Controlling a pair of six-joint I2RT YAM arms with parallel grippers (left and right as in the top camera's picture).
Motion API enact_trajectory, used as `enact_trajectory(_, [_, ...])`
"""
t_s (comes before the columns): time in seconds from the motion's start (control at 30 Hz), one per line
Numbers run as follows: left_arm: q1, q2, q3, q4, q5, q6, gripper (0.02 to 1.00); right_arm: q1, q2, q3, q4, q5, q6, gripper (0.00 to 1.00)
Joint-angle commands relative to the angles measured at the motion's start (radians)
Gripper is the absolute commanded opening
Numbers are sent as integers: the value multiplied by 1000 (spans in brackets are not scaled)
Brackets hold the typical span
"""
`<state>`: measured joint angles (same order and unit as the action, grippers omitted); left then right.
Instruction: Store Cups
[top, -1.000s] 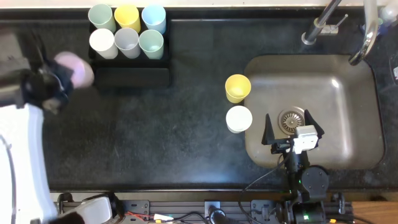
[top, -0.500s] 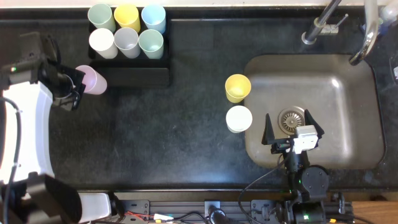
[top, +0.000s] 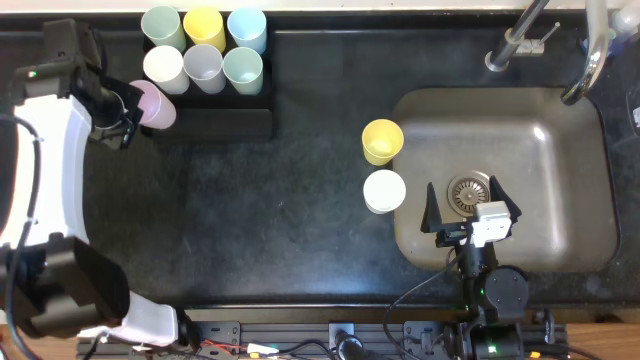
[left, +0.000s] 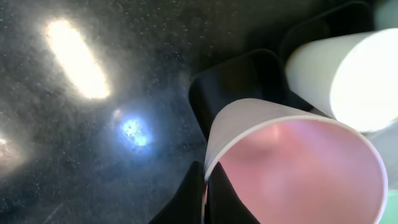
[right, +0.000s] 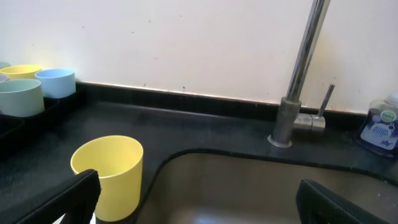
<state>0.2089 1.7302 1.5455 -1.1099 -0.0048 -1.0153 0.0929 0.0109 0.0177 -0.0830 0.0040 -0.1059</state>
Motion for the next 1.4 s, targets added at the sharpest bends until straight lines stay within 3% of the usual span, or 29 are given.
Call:
enact_trajectory(0.03, [-2, 38, 27, 0, -35, -11, 36, -2, -7, -13, 5, -4, -3, 996])
enact_trajectory(1.33, [-47, 195, 27, 95, -106, -10, 36, -2, -7, -13, 5, -4, -3, 996])
enact_trajectory(1.37, [-47, 195, 27, 95, -106, -10, 64, -2, -7, -13, 5, -4, -3, 998])
enact_trajectory(1.4, [-47, 195, 27, 95, -106, -10, 277, -2, -7, -13, 5, -3, -3, 996])
